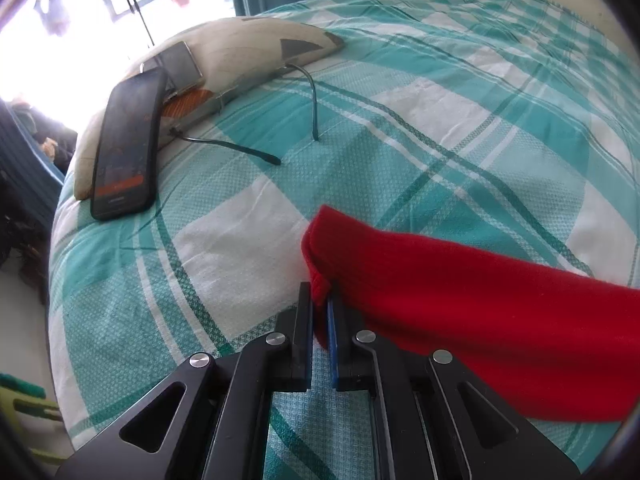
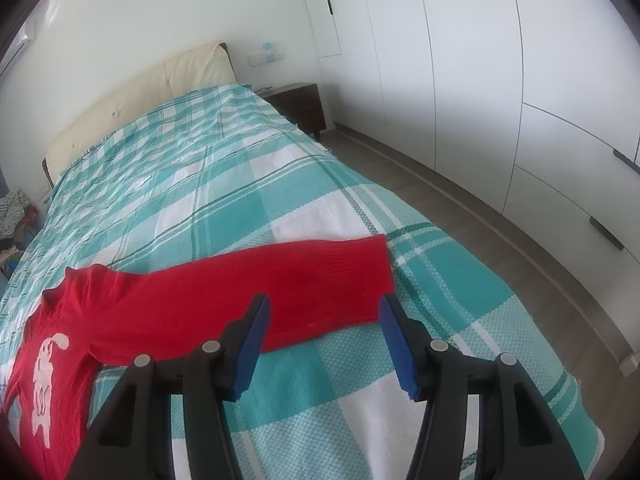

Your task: Fold small clothes

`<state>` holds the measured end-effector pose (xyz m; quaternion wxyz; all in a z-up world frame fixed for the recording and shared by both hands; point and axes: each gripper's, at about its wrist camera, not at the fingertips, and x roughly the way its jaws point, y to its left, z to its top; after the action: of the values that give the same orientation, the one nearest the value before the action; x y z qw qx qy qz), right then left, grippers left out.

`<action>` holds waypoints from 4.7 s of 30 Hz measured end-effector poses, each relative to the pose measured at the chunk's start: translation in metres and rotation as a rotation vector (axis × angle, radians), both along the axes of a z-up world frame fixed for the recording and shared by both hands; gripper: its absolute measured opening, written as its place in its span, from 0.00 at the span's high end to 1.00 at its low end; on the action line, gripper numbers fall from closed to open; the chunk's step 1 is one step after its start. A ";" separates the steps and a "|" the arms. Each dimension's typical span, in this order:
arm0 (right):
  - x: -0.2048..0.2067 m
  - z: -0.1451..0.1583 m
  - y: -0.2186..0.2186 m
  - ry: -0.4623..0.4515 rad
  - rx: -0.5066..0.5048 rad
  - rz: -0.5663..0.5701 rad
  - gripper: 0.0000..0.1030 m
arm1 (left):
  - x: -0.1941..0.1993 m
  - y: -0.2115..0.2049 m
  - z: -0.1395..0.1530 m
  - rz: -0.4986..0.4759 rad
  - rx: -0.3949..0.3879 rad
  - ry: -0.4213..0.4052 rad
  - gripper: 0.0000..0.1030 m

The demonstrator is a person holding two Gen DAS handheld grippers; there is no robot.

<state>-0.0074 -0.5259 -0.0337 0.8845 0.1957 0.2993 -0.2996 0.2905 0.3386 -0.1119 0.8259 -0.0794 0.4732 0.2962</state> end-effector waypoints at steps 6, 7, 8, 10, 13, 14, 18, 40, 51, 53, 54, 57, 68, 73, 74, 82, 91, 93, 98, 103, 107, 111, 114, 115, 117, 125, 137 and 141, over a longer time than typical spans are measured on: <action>0.001 -0.001 0.002 0.013 -0.010 0.006 0.46 | 0.000 0.001 -0.003 -0.011 -0.002 -0.005 0.96; 0.001 0.000 0.002 0.012 -0.014 0.004 0.46 | 0.000 0.001 -0.003 -0.010 -0.004 -0.006 0.95; 0.001 0.001 0.003 0.011 -0.019 0.001 0.43 | 0.000 0.001 -0.003 -0.011 -0.004 -0.008 0.94; 0.000 0.001 0.002 0.009 -0.024 -0.009 0.32 | -0.004 0.000 0.000 -0.014 -0.001 -0.020 0.87; -0.004 0.004 0.002 0.000 -0.030 -0.022 0.25 | -0.016 -0.001 0.011 -0.018 -0.017 -0.039 0.35; -0.005 0.006 0.002 -0.002 -0.040 -0.028 0.25 | -0.026 -0.002 0.018 -0.019 -0.012 -0.062 0.24; -0.007 0.019 0.016 -0.003 -0.132 -0.015 0.25 | -0.059 -0.026 0.057 -0.117 0.016 -0.164 0.25; 0.348 -0.028 0.182 0.293 0.065 0.866 0.17 | 0.142 -0.323 0.028 -1.050 -0.036 0.035 0.09; 0.350 -0.030 0.196 0.334 -0.137 0.856 0.93 | 0.123 -0.352 0.029 -1.122 0.084 -0.036 0.99; 0.343 -0.022 0.209 0.329 -0.266 0.827 0.94 | 0.127 -0.347 0.037 -1.080 0.070 -0.082 1.00; 0.342 -0.019 0.214 0.319 -0.321 0.808 0.94 | 0.133 -0.345 0.040 -1.061 0.061 -0.095 1.00; 0.350 -0.027 0.215 0.330 -0.385 0.742 0.95 | 0.146 -0.348 0.028 -1.026 0.084 -0.072 1.00; 0.331 -0.023 0.189 0.283 -0.292 0.648 0.27 | 0.107 -0.326 0.063 -0.916 0.194 -0.170 0.27; 0.260 0.011 0.188 0.228 -0.277 0.668 0.27 | 0.032 -0.297 0.103 -0.932 0.104 -0.213 0.22; 0.243 0.014 0.194 0.232 -0.274 0.694 0.27 | 0.014 -0.295 0.106 -0.945 0.084 -0.212 0.17; 0.099 -0.003 0.252 0.196 -0.331 0.835 0.26 | -0.108 -0.299 0.073 -0.931 -0.075 -0.133 0.11; 0.052 -0.024 0.197 0.081 -0.236 0.550 0.26 | -0.119 -0.281 0.034 -0.782 -0.117 -0.195 0.11; 0.052 -0.024 0.186 0.070 -0.217 0.520 0.26 | -0.114 -0.281 0.025 -0.781 -0.131 -0.154 0.11; 0.060 -0.038 0.173 0.087 -0.164 0.469 0.23 | -0.110 -0.281 0.013 -0.776 -0.144 -0.111 0.09; 0.065 -0.061 0.164 0.115 -0.054 0.451 0.23 | -0.107 -0.281 0.010 -0.767 -0.156 -0.092 0.06; 0.068 -0.067 0.165 0.124 -0.047 0.461 0.18 | -0.104 -0.282 0.005 -0.766 -0.156 -0.071 0.04; 0.069 -0.071 0.165 0.132 -0.037 0.468 0.15 | -0.105 -0.283 0.005 -0.767 -0.147 -0.071 0.03; 0.069 -0.071 0.164 0.131 -0.032 0.472 0.13 | -0.105 -0.282 0.003 -0.761 -0.149 -0.072 0.01; 0.069 -0.072 0.164 0.131 -0.031 0.472 0.13 | -0.105 -0.281 0.002 -0.759 -0.152 -0.072 0.01; 0.069 -0.072 0.164 0.132 -0.031 0.472 0.12 | -0.104 -0.281 0.002 -0.758 -0.156 -0.069 0.01; 0.071 -0.074 0.165 0.136 -0.021 0.484 0.08 | -0.103 -0.283 0.000 -0.759 -0.136 -0.062 0.01; 0.073 -0.075 0.166 0.135 -0.012 0.490 0.06 | -0.103 -0.285 -0.001 -0.761 -0.121 -0.055 0.00; 0.073 -0.075 0.166 0.135 -0.012 0.489 0.05 | -0.103 -0.285 -0.001 -0.761 -0.119 -0.054 0.00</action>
<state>0.0656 -0.3595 -0.1089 0.9098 0.0915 0.3944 -0.0911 0.1877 0.0533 -0.1131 0.8829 0.0464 0.4632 -0.0616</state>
